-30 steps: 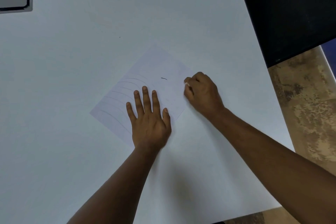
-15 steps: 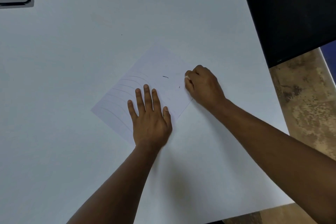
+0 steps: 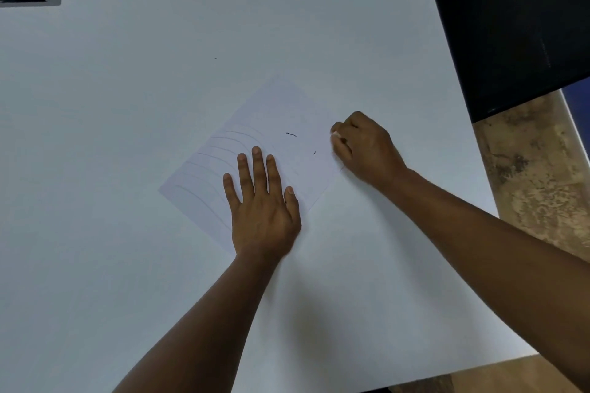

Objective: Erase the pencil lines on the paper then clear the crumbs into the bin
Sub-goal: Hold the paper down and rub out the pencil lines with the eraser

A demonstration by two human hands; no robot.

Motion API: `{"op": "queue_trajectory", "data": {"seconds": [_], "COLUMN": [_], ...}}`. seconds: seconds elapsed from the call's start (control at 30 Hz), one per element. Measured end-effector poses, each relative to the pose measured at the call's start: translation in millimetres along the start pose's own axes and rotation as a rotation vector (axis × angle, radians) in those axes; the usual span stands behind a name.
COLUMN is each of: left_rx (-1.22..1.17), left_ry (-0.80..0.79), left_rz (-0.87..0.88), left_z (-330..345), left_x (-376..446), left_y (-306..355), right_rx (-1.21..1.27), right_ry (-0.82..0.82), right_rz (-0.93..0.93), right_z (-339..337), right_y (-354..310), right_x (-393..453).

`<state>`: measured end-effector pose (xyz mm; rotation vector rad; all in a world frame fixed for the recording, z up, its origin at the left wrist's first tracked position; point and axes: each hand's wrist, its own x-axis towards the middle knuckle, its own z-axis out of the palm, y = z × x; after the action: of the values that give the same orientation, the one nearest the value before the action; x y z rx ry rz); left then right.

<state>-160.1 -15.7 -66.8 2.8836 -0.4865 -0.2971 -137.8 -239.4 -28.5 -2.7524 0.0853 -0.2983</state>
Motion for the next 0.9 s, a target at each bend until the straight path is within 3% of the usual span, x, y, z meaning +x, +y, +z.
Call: {"op": "queue_trajectory", "data": {"seconds": [0.13, 0.27, 0.4, 0.57, 0.77, 0.9], "left_rx": [-0.007, 0.000, -0.037, -0.087, -0.289, -0.282], "left_ry": [0.007, 0.010, 0.017, 0.018, -0.059, 0.018], "left_rz": [0.000, -0.006, -0.044, -0.093, -0.141, -0.103], "left_z": [1, 1, 4, 8, -18, -30], "left_x": [0, -1, 2, -3, -17, -6], "left_y": [0, -1, 9, 26, 42, 18], "right_rx": [0.121, 0.005, -0.044, 0.115, 0.286, 0.175], "right_ry": [-0.024, -0.024, 0.038, 0.062, -0.005, -0.069], "right_rz": [-0.042, -0.100, 0.047, 0.230, 0.170, 0.065], "right_z": [-5, 9, 8, -10, 4, 6], "right_y": [-17, -10, 2, -19, -87, -49], "right_x": [-25, -29, -2, -13, -84, -66]}}
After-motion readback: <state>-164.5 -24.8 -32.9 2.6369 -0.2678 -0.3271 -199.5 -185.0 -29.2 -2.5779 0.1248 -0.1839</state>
